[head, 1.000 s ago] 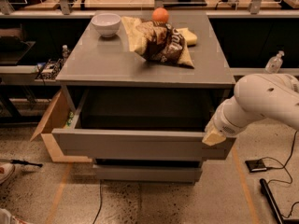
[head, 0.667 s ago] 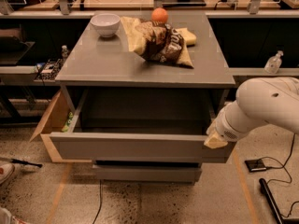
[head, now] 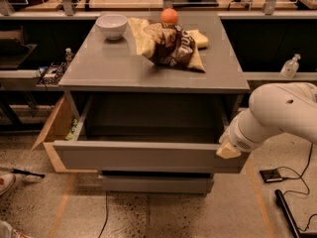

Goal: Open top drawer

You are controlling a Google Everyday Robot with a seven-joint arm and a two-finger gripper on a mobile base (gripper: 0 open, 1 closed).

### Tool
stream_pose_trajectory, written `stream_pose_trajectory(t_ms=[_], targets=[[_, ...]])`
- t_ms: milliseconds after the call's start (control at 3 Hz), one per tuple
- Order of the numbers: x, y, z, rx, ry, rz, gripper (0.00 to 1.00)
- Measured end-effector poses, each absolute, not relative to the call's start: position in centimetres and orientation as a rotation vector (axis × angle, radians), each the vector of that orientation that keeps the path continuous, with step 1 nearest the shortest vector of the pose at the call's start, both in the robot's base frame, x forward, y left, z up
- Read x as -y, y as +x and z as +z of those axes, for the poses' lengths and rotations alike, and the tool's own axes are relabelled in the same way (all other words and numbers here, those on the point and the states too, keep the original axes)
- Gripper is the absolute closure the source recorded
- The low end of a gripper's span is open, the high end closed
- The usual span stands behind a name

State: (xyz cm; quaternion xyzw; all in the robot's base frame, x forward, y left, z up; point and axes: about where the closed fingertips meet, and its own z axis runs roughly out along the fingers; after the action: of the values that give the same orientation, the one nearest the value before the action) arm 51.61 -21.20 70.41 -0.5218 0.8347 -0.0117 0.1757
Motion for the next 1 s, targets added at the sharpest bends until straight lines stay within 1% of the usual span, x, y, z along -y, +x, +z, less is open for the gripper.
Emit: stream_pose_trajectory(t_ms=[333,667,1000], targets=[[21.2,51.6,70.4,-2.365,-1.478,-0.033,1.00],[22.4,49.0,69.8,-2.444,-1.416,-0.027,1.00],[22.4,49.0,69.9,-2.444,-1.416,-0.027,1.00]])
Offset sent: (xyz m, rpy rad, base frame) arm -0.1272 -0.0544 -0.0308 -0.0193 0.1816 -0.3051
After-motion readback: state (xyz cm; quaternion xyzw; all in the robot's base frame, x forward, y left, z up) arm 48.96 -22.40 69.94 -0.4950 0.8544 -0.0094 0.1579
